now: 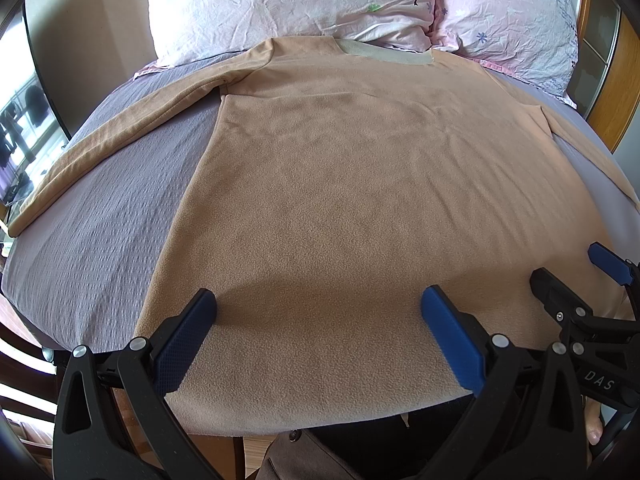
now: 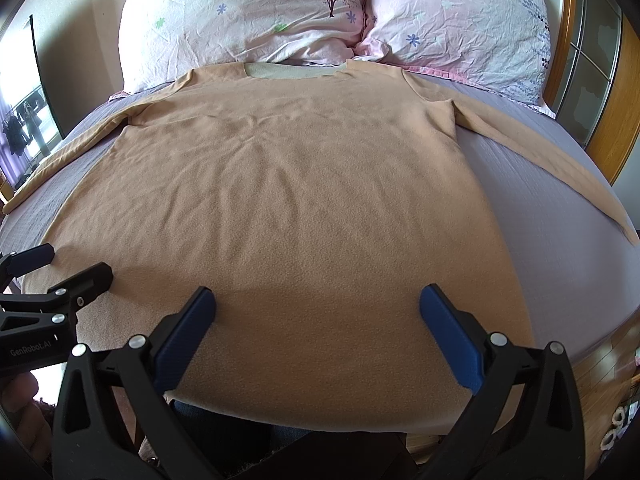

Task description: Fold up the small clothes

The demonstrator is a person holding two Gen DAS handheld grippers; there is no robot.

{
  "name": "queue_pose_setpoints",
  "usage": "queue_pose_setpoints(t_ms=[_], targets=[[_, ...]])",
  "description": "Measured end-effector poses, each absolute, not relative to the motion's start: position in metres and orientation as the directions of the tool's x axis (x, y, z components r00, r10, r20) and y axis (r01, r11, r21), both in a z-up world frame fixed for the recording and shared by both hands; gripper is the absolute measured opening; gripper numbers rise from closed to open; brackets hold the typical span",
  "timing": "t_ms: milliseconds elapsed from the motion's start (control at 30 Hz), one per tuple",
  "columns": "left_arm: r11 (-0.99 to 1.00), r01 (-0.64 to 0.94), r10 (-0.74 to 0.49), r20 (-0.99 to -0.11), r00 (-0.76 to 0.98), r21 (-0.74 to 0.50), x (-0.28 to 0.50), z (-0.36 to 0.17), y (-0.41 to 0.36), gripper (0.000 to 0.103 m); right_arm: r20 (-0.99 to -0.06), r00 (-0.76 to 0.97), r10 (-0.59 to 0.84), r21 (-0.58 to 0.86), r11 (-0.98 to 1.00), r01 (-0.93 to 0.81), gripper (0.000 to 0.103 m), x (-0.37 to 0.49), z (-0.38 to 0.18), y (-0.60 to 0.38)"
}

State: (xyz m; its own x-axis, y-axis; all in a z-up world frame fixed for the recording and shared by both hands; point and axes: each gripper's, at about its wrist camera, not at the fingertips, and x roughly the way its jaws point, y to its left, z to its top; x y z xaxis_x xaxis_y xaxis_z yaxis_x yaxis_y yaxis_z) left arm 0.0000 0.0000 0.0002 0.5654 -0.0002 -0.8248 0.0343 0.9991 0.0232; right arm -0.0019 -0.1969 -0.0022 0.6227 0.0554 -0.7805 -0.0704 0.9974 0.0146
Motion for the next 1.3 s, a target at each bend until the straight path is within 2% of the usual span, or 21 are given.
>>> queue_pose_setpoints(t_ms=[300, 400, 467, 533, 600, 667, 700, 767, 833, 900, 1067, 1100, 1167, 1200, 1233, 1300], targets=[[0.999, 0.037, 0.000, -0.825, 0.565, 0.025, 0.000, 0.000, 0.000, 0.102, -0.768, 0.638, 0.055, 0.010, 0.997, -0.074, 0.101, -0.008, -0.005, -0.189], [0.999, 0.046, -0.003, -0.822, 0.570, 0.029, 0.000, 0.000, 0.000, 0.102, -0.743, 0.651, 0.156, 0.088, 0.987, -0.135, 0.101, 0.002, 0.001, -0.209], [0.998, 0.056, -0.009, -0.812, 0.584, 0.029, -0.002, 0.000, 0.001, 0.102, -0.718, 0.676, 0.168, 0.171, 0.983, -0.063, 0.101, 0.006, 0.008, -0.239], [0.998, 0.064, -0.014, -0.803, 0.595, 0.030, -0.002, 0.000, 0.000, 0.102, -0.657, 0.738, 0.152, 0.337, 0.936, 0.107, 0.101, 0.015, 0.025, -0.316], [0.997, 0.077, -0.024, -0.797, 0.603, 0.029, -0.002, 0.000, 0.002, 0.102, -0.636, 0.765, 0.102, 0.472, 0.836, 0.281, 0.100, 0.019, 0.029, -0.390], [0.996, 0.090, -0.034, -0.794, 0.608, 0.026, -0.003, 0.000, 0.001, 0.102, -0.643, 0.764, 0.053, 0.567, 0.704, 0.428, 0.089, 0.021, 0.024, -0.454], [0.994, 0.105, -0.047, -0.790, 0.611, 0.022, 0.000, 0.000, 0.001, 0.102, -0.659, 0.752, 0.017, 0.603, 0.609, 0.515, 0.079, 0.020, 0.019, -0.490], [0.992, 0.124, -0.068, -0.785, 0.616, 0.012, 0.003, 0.000, 0.003, 0.102, -0.672, 0.740, -0.044, 0.646, 0.455, 0.613, 0.077, 0.018, 0.010, -0.547], [0.989, 0.149, -0.105, -0.777, 0.620, -0.015, 0.007, 0.002, 0.007, 0.102, -0.688, 0.723, -0.066, 0.652, 0.381, 0.655, 0.074, 0.020, 0.001, -0.579], [0.983, 0.172, -0.158, -0.769, 0.619, -0.064, 0.011, 0.004, 0.012, 0.102, -0.658, 0.751, -0.063, 0.697, 0.328, 0.638, 0.071, 0.021, -0.005, -0.599], [0.930, 0.231, -0.366, -0.698, 0.615, -0.285, 0.023, 0.012, 0.035, 0.102, -0.620, 0.781, -0.073, 0.744, 0.262, 0.615, 0.069, 0.038, -0.014, -0.620], [0.922, 0.234, -0.387, -0.681, 0.621, -0.310, 0.023, 0.014, 0.039, 0.102, -0.614, 0.785, -0.081, 0.749, 0.251, 0.613, 0.063, 0.041, -0.017, -0.625], [0.906, 0.236, -0.416, -0.637, 0.649, -0.352, 0.024, 0.021, 0.050, 0.102, -0.615, 0.784, -0.085, 0.754, 0.227, 0.616, 0.044, 0.048, -0.019, -0.637], [0.906, 0.228, -0.412, -0.614, 0.673, -0.357, 0.023, 0.025, 0.057, 0.102, -0.630, 0.773, -0.075, 0.748, 0.210, 0.630, 0.017, 0.054, -0.025, -0.642], [0.911, 0.213, -0.395, -0.599, 0.697, -0.353, 0.023, 0.030, 0.065, 0.102, -0.641, 0.765, -0.065, 0.742, 0.204, 0.639, 0.005, 0.057, -0.029, -0.643], [0.922, 0.174, -0.358, -0.590, 0.723, -0.347, 0.026, 0.035, 0.079, 0.102, -0.659, 0.745, -0.108, 0.705, 0.256, 0.661, 0.005, 0.068, -0.018, -0.635]])
